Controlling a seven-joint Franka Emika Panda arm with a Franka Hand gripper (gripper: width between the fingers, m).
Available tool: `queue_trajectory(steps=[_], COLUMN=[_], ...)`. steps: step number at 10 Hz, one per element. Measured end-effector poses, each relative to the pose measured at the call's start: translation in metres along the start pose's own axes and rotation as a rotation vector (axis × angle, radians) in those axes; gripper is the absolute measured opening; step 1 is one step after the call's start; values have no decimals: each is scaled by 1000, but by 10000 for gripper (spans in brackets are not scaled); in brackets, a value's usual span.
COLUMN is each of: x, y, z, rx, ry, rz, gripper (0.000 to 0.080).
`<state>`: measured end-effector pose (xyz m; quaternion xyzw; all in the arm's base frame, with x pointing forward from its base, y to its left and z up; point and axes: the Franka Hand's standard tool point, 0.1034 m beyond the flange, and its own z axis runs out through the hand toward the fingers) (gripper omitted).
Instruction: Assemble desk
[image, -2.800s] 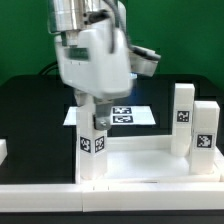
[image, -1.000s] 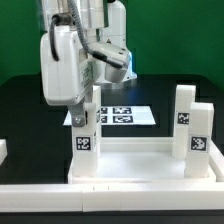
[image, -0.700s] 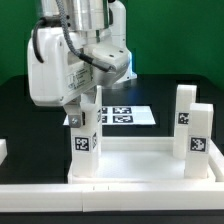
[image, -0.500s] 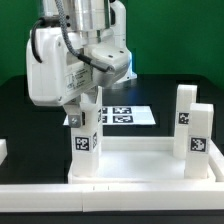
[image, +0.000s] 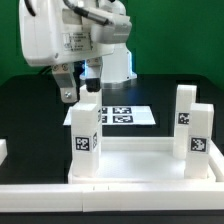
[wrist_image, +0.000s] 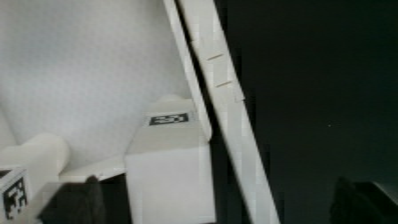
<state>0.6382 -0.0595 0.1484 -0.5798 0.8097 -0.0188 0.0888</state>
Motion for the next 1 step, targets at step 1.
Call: queue_trajectory(steps=[1], x=[0], y=[0], z=[1], rx=[-1], ry=[1], rz=[0], gripper=[648])
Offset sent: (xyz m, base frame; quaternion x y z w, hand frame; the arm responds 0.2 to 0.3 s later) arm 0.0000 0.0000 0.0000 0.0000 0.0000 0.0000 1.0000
